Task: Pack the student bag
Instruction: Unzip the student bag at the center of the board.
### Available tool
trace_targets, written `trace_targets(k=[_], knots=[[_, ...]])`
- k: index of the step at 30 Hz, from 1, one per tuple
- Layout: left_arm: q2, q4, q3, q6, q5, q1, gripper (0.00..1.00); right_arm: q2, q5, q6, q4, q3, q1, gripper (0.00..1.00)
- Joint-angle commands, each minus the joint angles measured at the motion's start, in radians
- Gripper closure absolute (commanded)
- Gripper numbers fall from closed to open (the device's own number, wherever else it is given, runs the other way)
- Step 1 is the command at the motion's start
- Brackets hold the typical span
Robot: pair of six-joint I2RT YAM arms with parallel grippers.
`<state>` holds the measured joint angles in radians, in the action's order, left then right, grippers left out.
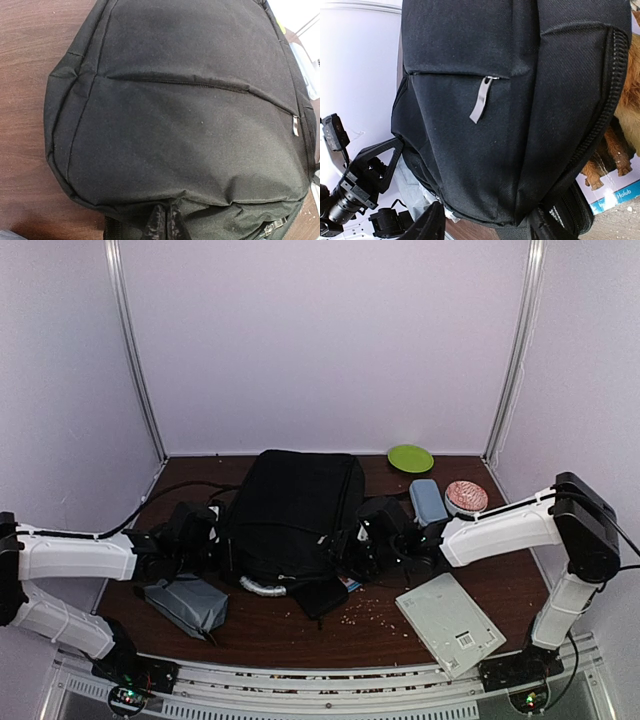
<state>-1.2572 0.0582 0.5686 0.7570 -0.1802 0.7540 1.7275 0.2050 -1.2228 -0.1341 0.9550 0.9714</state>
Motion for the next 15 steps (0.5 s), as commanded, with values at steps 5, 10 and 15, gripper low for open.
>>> trace_targets(k=[5, 10, 15], knots=[[0.028, -0.079, -0.016, -0.017, 0.082, 0.004, 1.0, 0.039, 0.017, -0.068, -0.131, -0.003, 0.005, 0.73], [0.042, -0.04, 0.063, -0.06, 0.044, 0.003, 1.0, -0.017, -0.01, -0.068, -0.177, -0.002, -0.006, 1.0], [0.011, 0.019, 0.248, -0.133, 0.043, -0.016, 1.0, -0.109, -0.039, -0.041, -0.163, 0.024, -0.045, 1.0]])
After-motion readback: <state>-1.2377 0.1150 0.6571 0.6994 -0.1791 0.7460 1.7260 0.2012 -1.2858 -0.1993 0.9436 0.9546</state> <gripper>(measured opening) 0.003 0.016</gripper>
